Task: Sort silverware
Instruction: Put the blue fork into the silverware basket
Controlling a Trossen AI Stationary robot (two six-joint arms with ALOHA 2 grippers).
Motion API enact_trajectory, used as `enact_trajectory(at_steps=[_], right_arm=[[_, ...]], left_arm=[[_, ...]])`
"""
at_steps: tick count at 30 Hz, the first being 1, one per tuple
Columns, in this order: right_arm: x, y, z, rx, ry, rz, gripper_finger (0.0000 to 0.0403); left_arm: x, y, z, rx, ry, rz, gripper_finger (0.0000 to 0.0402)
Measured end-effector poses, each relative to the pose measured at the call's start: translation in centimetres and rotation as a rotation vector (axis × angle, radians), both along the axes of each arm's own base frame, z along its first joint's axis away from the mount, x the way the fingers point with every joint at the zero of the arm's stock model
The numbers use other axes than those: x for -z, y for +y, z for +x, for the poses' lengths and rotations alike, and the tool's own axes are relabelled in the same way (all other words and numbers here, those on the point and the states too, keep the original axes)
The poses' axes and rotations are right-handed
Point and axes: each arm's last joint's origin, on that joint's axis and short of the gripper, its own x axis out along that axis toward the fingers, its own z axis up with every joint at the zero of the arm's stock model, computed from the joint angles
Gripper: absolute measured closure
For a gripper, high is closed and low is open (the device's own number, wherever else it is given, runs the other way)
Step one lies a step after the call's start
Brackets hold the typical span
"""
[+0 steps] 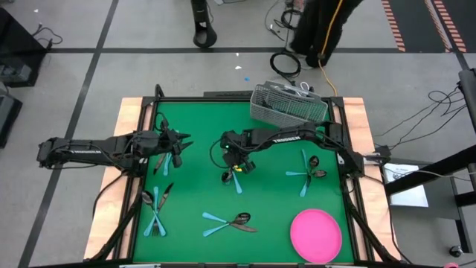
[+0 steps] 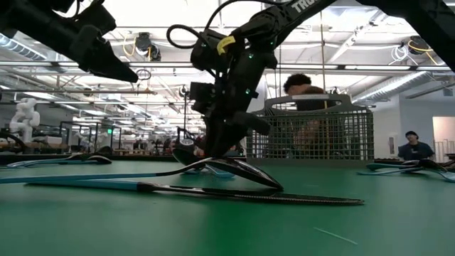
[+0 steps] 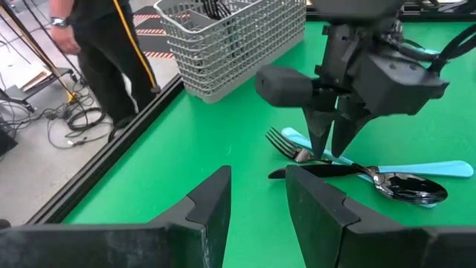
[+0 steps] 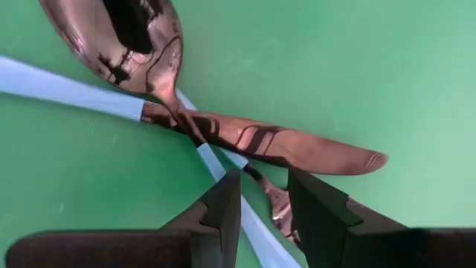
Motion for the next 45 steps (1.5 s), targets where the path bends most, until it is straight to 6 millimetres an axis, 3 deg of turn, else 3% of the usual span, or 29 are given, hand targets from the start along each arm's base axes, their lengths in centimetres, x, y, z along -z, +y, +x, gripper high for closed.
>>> enact_trajectory(at_steps=[25,39,45], right_arm=[[0.7,0.3,0.2,-0.064,0.007,-0.026,0.0298],[0.8,2.4,0.5,-0.171,0.008,-0.054,0.0298],[0.9,1.9,0.4,-0.226,0.018,-0.087,0.0298]], left_arm=[[0.0,0.0,0.0,0.002,0.000,-0.005,0.0269],[0.0,0.0,0.0,0.003,0.000,-0.004,0.0269],[0.0,0.0,0.0,0.003,-0.001,-0.005,0.0269]])
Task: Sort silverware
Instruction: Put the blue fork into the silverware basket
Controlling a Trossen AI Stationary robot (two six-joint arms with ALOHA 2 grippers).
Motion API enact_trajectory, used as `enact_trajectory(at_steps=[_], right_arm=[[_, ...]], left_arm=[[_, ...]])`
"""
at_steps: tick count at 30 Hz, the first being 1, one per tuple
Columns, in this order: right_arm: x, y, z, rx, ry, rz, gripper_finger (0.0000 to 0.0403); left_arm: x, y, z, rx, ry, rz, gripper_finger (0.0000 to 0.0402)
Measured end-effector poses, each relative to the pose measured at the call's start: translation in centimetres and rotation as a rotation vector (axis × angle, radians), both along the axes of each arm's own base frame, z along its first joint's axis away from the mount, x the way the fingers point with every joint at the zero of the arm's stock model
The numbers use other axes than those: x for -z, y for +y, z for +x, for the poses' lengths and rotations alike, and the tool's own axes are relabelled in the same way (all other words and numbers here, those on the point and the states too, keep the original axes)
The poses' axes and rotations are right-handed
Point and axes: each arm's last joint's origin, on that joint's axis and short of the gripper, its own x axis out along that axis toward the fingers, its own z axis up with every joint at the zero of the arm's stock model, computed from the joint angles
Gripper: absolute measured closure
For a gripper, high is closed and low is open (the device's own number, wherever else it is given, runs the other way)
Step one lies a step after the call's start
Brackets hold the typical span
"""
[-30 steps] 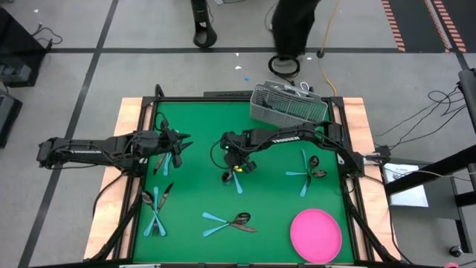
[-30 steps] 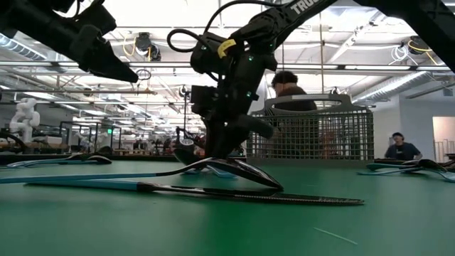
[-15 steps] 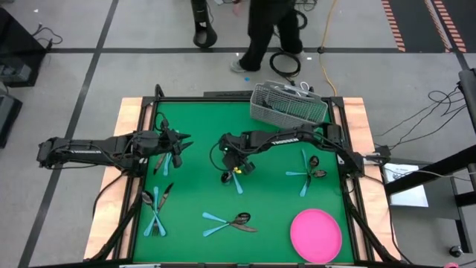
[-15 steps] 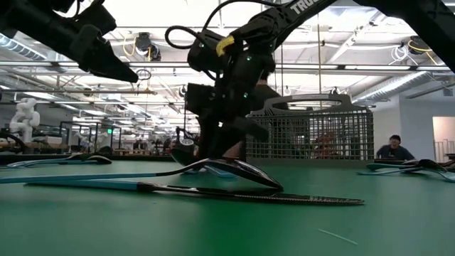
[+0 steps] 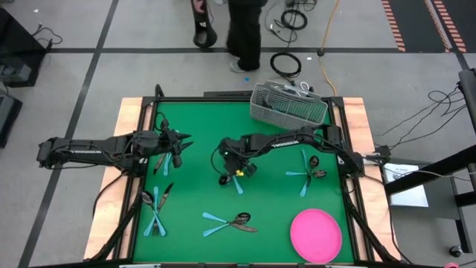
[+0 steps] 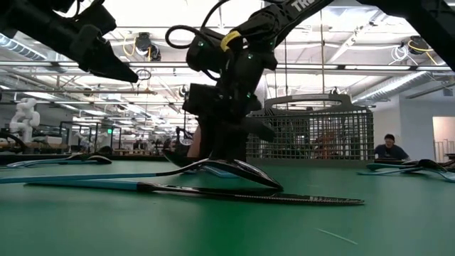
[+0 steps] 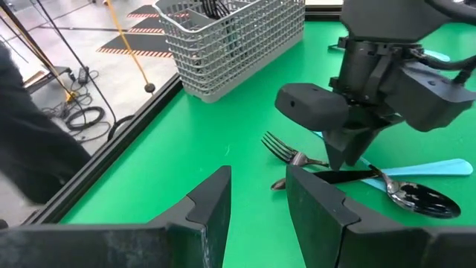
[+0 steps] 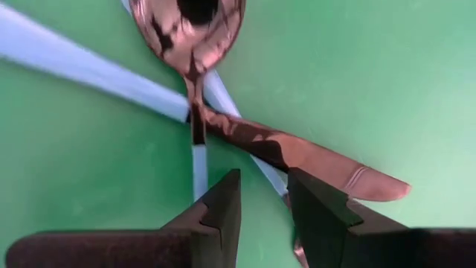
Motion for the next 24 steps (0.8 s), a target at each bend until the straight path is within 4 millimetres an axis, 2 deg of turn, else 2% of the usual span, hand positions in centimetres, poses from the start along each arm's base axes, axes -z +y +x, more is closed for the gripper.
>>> enact_trajectory(at_steps=[9,24], right_arm=[[-0.09,-0.03,0.21,-0.147,-0.017,-0.074,0.0299],[0.09,-0.87,-0.08,-0.149,0.010,-0.075,0.0339]], left_arm=[[0.00,0.00,0.00,0.000,0.000,-0.001,0.0269],[0.00,0.00,0.00,-0.001,-0.001,-0.002,0.0269]])
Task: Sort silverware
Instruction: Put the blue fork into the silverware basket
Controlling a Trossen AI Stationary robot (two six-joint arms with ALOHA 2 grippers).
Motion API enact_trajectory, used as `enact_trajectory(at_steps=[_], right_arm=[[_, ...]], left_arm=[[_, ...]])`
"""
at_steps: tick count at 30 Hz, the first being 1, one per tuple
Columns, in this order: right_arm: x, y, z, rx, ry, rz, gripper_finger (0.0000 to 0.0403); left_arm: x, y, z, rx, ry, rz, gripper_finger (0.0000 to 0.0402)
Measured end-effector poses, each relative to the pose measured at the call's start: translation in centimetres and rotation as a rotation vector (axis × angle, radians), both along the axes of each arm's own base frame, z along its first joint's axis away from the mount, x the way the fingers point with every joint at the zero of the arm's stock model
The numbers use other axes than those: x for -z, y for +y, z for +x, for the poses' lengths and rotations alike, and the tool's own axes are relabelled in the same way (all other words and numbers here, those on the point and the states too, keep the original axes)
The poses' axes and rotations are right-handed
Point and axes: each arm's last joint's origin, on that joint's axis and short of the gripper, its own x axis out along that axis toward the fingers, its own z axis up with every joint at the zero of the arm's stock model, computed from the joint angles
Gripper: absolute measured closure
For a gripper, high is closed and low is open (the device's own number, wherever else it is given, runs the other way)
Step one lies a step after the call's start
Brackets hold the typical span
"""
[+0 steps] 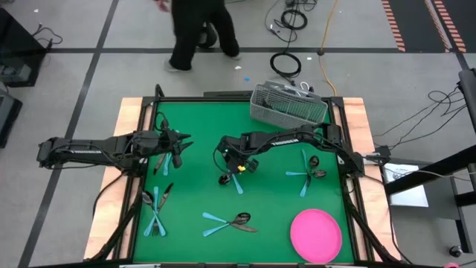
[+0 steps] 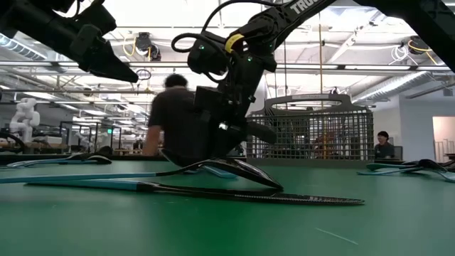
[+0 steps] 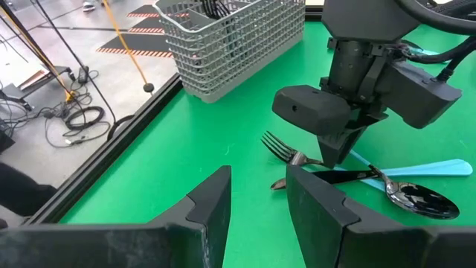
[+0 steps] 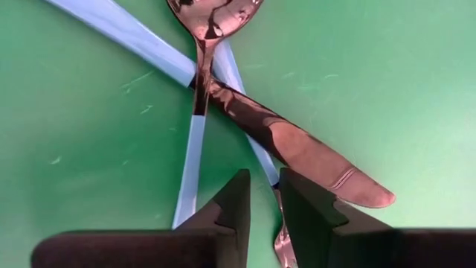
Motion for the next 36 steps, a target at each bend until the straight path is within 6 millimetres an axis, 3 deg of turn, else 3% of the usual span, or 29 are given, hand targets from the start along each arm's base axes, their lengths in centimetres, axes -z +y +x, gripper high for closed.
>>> enact_trajectory(at_steps=[12,17,29,36], right_arm=[[0.2,0.0,-0.4,0.084,0.047,0.036,0.0339],[0.2,-0.2,-0.6,0.137,0.060,-0.032,0.0339],[0.4,0.0,-1.0,0.101,0.113,0.013,0.0340],[0.4,-0.1,-1.2,0.103,0.133,0.022,0.0377]], left_arm=[[0.0,0.0,0.0,0.000,0.000,0.000,0.0269],[0.0,0.0,0.0,0.000,0.000,0.000,0.0269],[0.0,0.0,0.0,0.003,-0.001,-0.002,0.0269],[0.0,0.0,0.0,0.003,-0.001,-0.002,0.0269]])
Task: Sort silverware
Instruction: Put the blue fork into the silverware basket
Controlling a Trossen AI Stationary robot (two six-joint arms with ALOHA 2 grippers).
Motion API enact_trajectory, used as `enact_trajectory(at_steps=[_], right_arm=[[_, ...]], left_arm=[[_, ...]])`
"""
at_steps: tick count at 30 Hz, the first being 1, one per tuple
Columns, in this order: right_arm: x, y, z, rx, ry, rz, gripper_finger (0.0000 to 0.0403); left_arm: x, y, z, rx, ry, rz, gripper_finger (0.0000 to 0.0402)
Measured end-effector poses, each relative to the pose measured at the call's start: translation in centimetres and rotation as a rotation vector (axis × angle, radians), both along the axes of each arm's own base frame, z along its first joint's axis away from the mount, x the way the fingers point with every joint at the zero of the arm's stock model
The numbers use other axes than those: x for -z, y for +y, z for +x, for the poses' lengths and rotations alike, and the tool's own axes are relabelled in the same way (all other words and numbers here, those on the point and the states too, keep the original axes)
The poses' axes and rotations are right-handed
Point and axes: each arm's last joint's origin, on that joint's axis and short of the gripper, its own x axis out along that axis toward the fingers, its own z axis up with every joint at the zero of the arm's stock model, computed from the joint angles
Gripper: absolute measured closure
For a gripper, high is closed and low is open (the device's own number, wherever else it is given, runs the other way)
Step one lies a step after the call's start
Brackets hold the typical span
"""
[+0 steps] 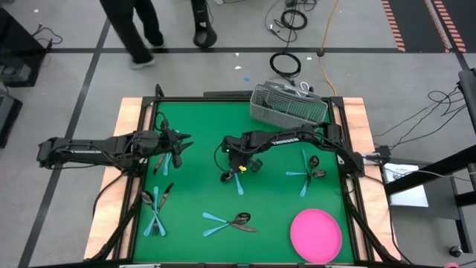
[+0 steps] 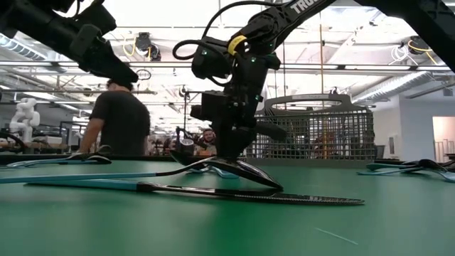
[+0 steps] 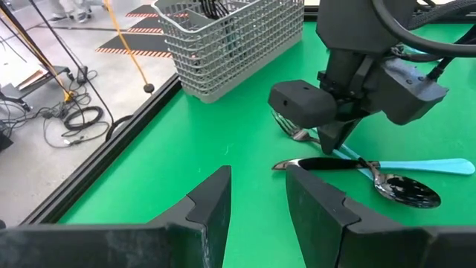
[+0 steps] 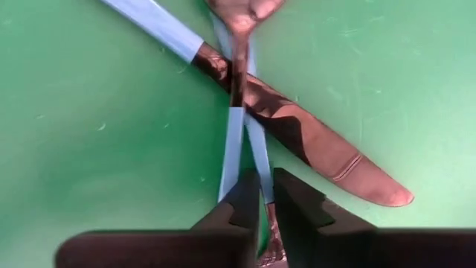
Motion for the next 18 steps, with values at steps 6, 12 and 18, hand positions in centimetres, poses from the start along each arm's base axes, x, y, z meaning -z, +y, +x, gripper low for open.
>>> enact_trajectory(at_steps=[6,12,18], right_arm=[[-0.1,-0.1,0.1,-0.030,-0.007,-0.038,0.0396],[-0.1,0.2,0.2,-0.131,0.018,-0.211,0.0400],[-0.3,1.2,0.5,-0.246,0.059,-0.480,0.0402]], left_arm=[[0.0,0.0,0.0,0.000,0.000,0.000,0.0269],[0.0,0.0,0.0,0.000,0.000,0.000,0.0269],[0.0,0.0,0.0,0.000,0.000,0.000,0.0269]])
